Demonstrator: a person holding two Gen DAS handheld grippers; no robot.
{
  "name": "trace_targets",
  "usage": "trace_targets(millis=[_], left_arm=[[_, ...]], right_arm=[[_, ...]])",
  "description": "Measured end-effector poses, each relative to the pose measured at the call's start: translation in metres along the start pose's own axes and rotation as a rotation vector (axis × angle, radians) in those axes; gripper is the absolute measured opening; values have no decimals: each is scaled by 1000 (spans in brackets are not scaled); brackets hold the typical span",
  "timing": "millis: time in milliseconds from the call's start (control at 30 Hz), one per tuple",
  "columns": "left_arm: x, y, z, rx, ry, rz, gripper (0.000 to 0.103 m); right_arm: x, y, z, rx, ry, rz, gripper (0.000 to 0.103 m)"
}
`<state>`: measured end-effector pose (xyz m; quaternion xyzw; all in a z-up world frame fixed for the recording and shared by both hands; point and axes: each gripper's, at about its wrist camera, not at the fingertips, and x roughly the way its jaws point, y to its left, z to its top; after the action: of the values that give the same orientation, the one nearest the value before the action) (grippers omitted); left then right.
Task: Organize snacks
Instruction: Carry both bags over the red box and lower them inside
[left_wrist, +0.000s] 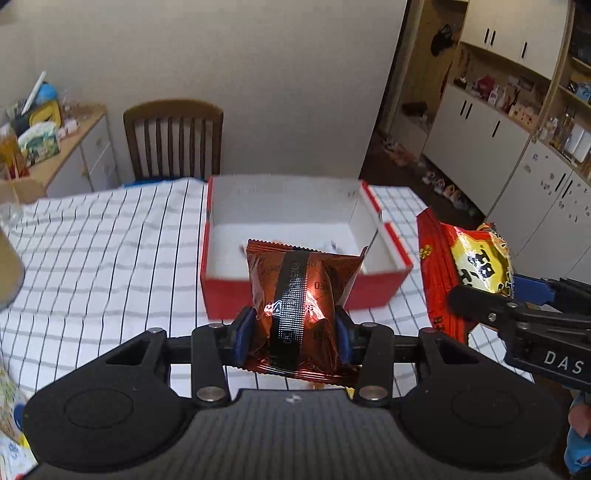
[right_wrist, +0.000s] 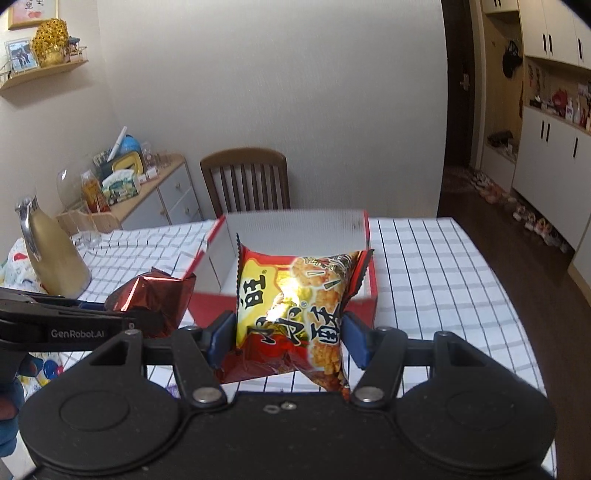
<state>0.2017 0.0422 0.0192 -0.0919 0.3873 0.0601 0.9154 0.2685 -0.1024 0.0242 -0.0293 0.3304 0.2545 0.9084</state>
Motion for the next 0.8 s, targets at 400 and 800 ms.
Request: trace_targets(millis=[400,800], left_arm=[[21,-4,49,14,-71,27,43],[75,3,86,9,-39,71,43]], right_arm=[[32,-3,45,-30,-35,-1,61],[84,-10,72,-64,-14,-14,61]])
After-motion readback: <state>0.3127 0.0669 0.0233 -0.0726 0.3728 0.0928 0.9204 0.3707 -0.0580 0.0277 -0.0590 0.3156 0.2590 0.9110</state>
